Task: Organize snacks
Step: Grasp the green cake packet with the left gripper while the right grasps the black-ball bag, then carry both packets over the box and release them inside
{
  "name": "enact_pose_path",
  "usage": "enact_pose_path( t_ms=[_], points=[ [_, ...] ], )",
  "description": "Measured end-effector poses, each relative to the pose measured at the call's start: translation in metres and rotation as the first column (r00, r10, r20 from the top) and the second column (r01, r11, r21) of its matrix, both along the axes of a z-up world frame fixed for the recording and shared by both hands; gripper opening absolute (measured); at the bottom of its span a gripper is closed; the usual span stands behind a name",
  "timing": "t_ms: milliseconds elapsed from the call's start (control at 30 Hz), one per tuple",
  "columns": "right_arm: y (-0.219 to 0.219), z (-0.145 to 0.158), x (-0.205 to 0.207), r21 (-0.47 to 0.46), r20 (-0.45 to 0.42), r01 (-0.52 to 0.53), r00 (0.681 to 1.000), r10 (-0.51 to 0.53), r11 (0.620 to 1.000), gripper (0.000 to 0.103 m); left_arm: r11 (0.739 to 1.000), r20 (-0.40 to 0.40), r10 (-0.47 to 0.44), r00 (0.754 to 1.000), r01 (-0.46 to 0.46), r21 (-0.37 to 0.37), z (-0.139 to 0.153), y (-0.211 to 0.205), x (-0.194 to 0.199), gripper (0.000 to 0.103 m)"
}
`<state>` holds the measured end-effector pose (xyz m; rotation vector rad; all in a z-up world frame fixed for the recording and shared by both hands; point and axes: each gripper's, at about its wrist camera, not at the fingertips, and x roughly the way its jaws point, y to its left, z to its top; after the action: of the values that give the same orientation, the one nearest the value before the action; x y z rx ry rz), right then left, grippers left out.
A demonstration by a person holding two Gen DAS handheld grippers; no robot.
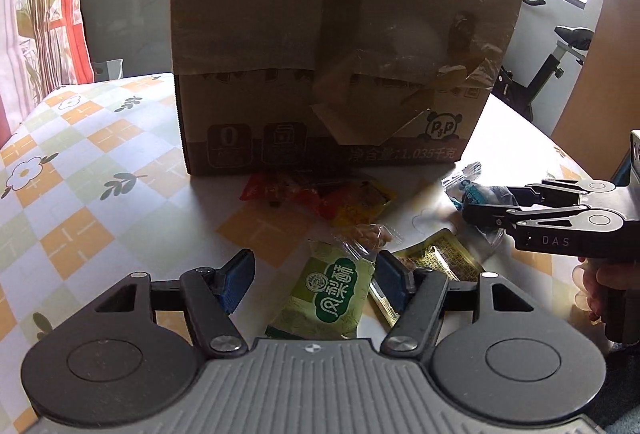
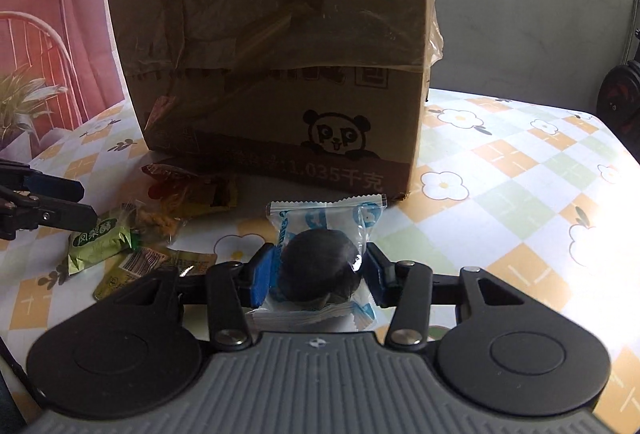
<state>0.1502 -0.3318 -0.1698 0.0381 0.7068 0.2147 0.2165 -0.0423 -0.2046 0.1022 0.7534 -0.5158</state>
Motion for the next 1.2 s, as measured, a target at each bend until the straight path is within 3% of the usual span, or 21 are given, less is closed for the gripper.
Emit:
enact_pose_path(
  t_ms=[433, 600, 800, 1200],
  points=[
    [-0.011, 0.0, -0.003, 0.048, 0.002, -0.001, 1.0, 0.001, 0.999, 0.049, 0.999, -0.018, -0.008, 1.0, 0.009, 0.048, -0.017, -0.016, -0.001, 0.068],
    [-0.014, 0.001, -0.005, 0.054, 0.0, 0.001, 1.0, -0.001, 0.999, 0.049, 0.999, -0.008, 0.011, 1.0, -0.011, 0.036, -0.016, -0.01, -0.005, 0.046],
    [-0.011, 0.0, -0.005, 0.052, -0.001, 0.003, 1.0, -0.002, 0.999, 0.049, 0.996, -0.051, 0.063, 0.997, -0.066, -0.059, -0.012, 0.002, -0.004, 0.041],
    [-0.012, 0.003, -0.004, 0.072, -0.017, -0.001, 1.0, 0.002, 0.997, 0.049, 0.994, 0.076, 0.096, 0.993, -0.093, -0.049, 0.016, 0.017, -0.01, 0.041]
  ],
)
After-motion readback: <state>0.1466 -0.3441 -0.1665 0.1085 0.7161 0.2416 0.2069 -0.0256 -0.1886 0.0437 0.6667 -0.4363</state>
